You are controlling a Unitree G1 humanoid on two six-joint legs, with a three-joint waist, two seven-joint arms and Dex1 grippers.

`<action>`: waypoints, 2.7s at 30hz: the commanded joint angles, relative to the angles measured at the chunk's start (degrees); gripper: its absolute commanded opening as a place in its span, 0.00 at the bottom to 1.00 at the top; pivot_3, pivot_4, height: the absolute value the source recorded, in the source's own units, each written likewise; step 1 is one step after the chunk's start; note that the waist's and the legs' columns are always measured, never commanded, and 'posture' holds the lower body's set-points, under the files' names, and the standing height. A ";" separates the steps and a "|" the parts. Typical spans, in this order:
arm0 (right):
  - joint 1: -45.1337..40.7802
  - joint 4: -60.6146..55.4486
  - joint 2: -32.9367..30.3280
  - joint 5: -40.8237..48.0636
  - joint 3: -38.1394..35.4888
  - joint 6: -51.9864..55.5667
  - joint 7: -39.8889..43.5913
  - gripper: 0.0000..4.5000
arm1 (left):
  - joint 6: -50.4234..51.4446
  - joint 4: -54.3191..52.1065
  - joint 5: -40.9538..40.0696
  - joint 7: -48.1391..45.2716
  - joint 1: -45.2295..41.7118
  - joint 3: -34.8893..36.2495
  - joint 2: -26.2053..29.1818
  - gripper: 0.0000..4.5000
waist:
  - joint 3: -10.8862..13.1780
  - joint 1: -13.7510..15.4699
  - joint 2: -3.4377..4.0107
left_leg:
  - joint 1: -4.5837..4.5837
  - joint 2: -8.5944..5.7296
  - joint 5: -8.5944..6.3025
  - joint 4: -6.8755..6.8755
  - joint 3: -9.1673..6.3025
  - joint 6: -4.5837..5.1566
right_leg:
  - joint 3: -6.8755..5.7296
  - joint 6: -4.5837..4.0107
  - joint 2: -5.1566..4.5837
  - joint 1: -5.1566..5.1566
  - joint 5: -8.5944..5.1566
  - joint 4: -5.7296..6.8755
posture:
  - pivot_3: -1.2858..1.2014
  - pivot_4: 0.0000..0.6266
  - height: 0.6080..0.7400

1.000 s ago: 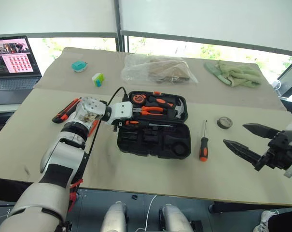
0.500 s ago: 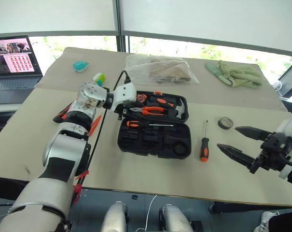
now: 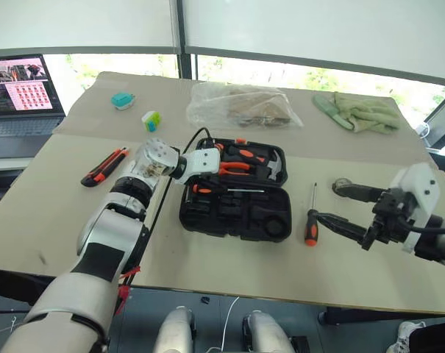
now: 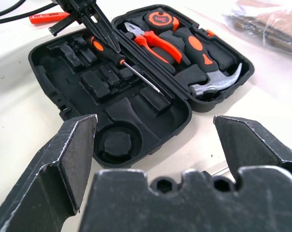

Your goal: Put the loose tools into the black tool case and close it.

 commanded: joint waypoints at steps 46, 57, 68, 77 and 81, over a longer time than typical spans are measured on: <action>1.88 -2.17 27.50 -16.45 13.24 8.64 -33.99 1.00 | 58.91 -65.52 -41.47 -18.58 15.11 4.44 16.95 0.99 | -0.22 -1.44 0.72 | 0.12 0.04 0.20 0.56 -0.20 0.13 | 0.14 -0.14 0.13 -0.06 -0.18 0.80 | 0.52 0.24 1.00; -1.66 2.93 31.44 -23.68 17.92 8.50 -38.20 0.62 | 53.78 -60.92 -38.36 -17.90 13.76 4.28 16.27 1.00 | -0.20 -1.42 0.74 | 0.06 0.03 0.20 0.55 -0.20 0.14 | 0.14 -0.12 0.13 -0.10 -0.18 0.81 | 0.52 0.24 1.00; -4.81 0.24 33.17 -21.02 7.31 6.28 -36.18 0.23 | 49.54 -59.02 -36.45 -17.62 18.13 5.69 18.76 1.00 | -0.19 -1.44 0.76 | 0.04 0.03 0.20 0.53 -0.17 0.13 | 0.14 -0.11 0.10 -0.10 -0.18 0.79 | 0.52 0.24 1.00; -24.23 20.15 12.76 -19.25 22.79 -11.24 8.28 0.23 | 53.31 -66.55 -38.02 -16.14 24.56 8.35 25.22 1.00 | 0.00 -1.82 0.93 | 0.13 0.24 0.18 0.33 -0.18 0.16 | 0.16 -0.28 0.38 -0.12 -0.27 0.77 | 0.52 0.24 1.00; -34.88 35.44 13.78 -26.89 33.88 -25.48 21.93 0.23 | 54.15 -68.33 -37.96 -14.01 25.78 9.41 25.85 1.00 | 0.08 -1.65 0.91 | 0.10 0.24 0.18 0.37 -0.13 0.16 | 0.19 -0.29 0.39 -0.19 -0.27 0.79 | 0.52 0.24 1.00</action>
